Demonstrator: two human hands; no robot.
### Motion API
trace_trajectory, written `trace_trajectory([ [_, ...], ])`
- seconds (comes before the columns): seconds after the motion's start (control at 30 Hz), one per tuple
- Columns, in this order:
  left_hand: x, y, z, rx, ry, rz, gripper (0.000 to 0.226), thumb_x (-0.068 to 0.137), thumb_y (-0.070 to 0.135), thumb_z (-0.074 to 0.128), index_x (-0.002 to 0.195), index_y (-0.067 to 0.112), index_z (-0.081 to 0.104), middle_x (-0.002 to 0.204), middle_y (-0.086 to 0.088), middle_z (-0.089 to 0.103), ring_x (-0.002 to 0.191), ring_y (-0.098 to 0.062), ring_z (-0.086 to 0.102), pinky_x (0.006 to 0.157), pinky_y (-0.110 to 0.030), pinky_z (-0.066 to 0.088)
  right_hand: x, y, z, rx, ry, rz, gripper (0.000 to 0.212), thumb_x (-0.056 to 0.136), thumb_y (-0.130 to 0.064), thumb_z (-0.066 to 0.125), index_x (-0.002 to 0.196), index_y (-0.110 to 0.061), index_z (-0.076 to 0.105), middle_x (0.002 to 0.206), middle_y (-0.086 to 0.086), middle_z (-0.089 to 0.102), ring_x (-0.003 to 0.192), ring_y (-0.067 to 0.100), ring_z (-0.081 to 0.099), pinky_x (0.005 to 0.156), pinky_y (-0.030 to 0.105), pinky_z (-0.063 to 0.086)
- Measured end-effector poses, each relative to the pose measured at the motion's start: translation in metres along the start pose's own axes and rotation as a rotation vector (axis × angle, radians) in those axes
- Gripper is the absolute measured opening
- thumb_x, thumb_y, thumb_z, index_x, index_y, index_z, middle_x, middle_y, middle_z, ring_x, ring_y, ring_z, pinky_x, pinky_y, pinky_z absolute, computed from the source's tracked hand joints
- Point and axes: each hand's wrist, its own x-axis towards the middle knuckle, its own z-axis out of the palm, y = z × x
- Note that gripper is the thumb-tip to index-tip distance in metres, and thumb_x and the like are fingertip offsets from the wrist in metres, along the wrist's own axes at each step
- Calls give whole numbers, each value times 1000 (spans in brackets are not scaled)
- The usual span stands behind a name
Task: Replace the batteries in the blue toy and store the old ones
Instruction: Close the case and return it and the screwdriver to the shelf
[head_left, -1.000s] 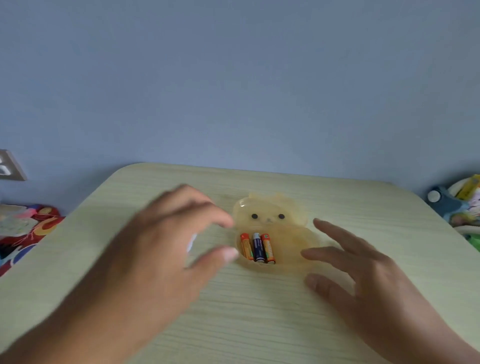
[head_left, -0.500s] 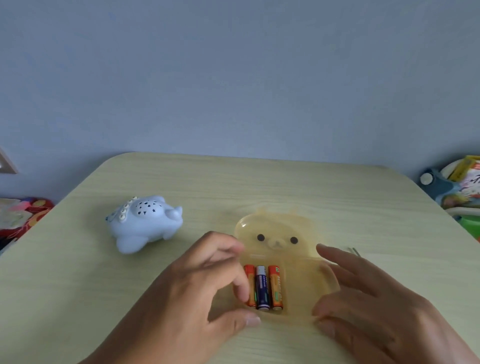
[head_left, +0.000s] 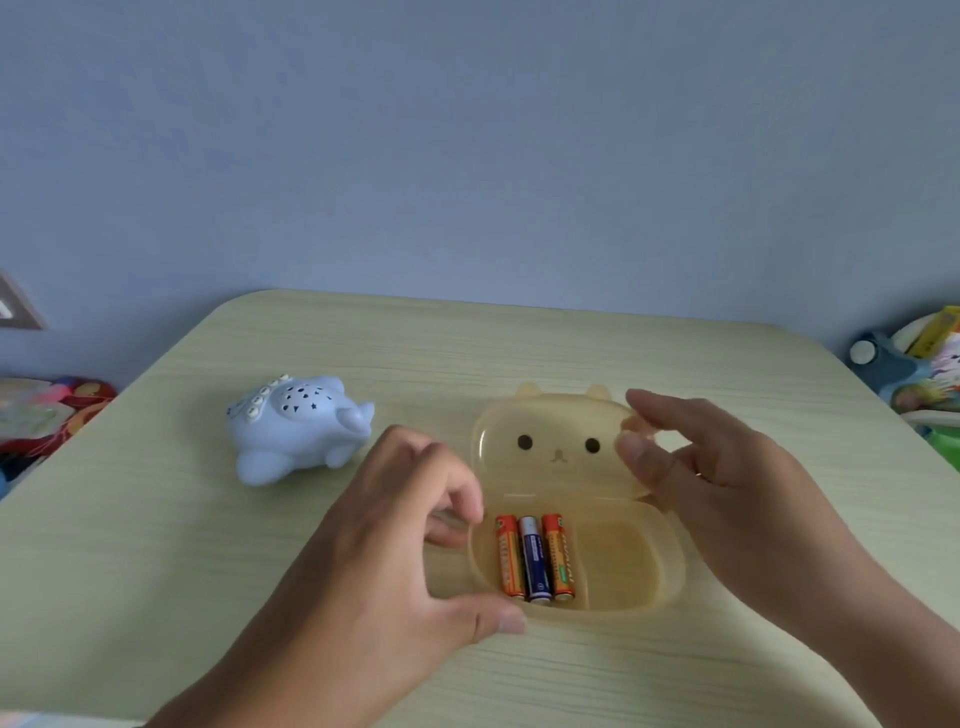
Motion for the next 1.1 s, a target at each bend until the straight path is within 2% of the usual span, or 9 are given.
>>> trace_trajectory([
  [0.1,-4,-1,1,-110,-2,-89,92,40,38,95,115,53,43,118,21,54,99,-3,68,84,-30,56,-7,4,1,52,48,-136,51,90,-69,42,127,-40,60,111,-15,62,89,7,67,75,19,51],
  [0.23,-4,-1,1,-144,-57,-108,124,41,40,91,141,60,20,135,32,45,105,-4,66,89,-30,54,-21,6,-2,47,17,-310,31,92,-56,44,107,-36,62,115,-10,59,102,10,65,80,9,48],
  [0.3,-4,-1,0,-132,-83,-85,123,44,39,91,143,60,20,139,35,45,109,-3,64,90,-27,54,-27,11,-8,73,-45,-376,28,90,-52,51,109,-34,62,122,-8,58,111,13,63,86,15,51],
  [0.37,-4,-1,-2,-97,-107,-64,118,50,35,94,142,61,24,137,38,47,111,0,62,90,-19,52,-29,17,-13,80,-136,-427,35,89,-56,57,115,-34,62,133,-7,56,121,17,61,93,31,53],
  [0.47,-4,2,-4,-26,-132,-29,102,55,34,94,137,58,38,130,40,52,110,5,61,90,-8,46,-31,28,-16,88,-234,-455,43,83,-60,67,120,-40,58,142,-9,54,127,19,59,94,48,54],
  [0.6,-1,3,-9,40,-165,-33,77,55,40,93,122,52,57,116,38,60,105,9,62,87,-1,41,-37,25,-20,-103,-236,-480,46,74,-52,75,115,-40,58,146,-18,50,127,3,56,93,18,48],
  [0.8,4,2,-12,9,-206,-53,75,53,38,94,119,51,61,113,36,64,104,11,63,89,-7,45,-38,11,-17,-130,-285,-467,53,83,-77,47,127,-49,56,142,-25,51,126,-4,55,92,19,50],
  [0.97,4,-1,-12,3,-212,-48,76,50,43,95,118,50,61,110,33,67,102,8,65,90,-11,47,-38,8,-15,-153,-258,-444,44,82,-73,55,122,-53,58,138,-31,52,121,-9,56,95,16,44],
  [1.1,6,1,-16,-77,-279,-71,76,53,68,83,122,56,53,115,35,65,107,10,63,91,-8,45,-39,7,-14,-149,-267,-445,43,83,-69,58,122,-53,58,137,-30,52,120,-10,56,96,13,43],
])
